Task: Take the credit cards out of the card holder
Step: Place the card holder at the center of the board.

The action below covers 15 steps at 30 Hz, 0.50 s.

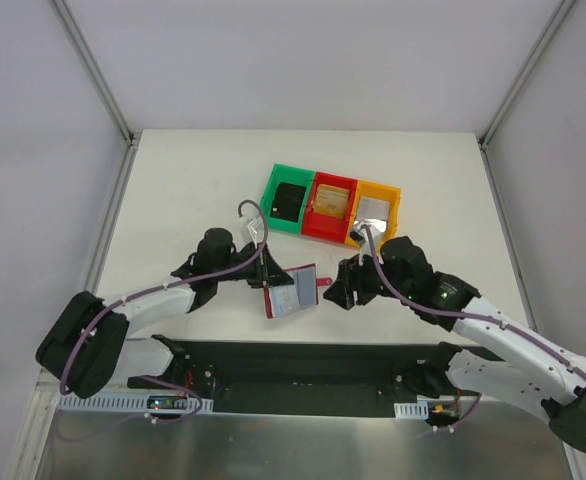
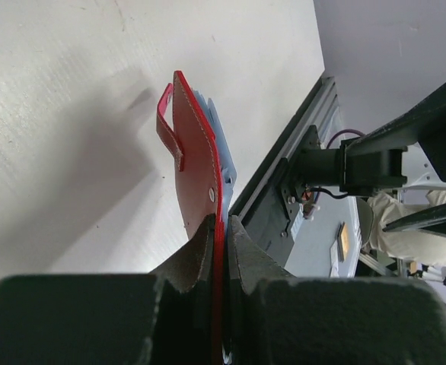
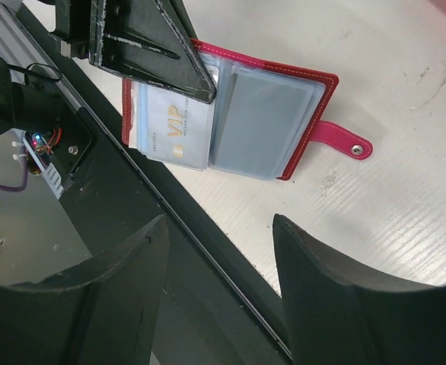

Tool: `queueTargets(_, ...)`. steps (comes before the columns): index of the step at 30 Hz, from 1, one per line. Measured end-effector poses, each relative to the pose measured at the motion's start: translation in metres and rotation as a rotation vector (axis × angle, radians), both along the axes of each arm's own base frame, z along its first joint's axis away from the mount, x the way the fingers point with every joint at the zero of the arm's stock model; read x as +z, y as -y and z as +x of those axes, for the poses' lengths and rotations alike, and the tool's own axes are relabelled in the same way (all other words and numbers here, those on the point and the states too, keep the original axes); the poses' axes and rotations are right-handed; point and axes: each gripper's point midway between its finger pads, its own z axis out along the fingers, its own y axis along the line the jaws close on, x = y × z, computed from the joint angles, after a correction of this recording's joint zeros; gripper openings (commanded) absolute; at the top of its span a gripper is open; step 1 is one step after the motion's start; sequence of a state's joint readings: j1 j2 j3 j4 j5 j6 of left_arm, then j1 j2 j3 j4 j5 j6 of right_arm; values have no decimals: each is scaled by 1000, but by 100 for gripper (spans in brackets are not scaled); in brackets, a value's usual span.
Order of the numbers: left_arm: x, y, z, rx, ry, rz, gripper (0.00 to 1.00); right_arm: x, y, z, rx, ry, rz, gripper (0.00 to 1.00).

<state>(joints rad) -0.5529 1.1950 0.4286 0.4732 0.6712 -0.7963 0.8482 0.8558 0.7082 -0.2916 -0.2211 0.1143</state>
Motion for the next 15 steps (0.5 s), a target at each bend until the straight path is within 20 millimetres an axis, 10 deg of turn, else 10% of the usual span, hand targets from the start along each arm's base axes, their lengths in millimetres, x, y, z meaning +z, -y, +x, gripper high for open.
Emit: queueTargets(15, -56, 26, 15, -7, -132, 16, 4, -43, -13, 19, -33, -43, -70, 49)
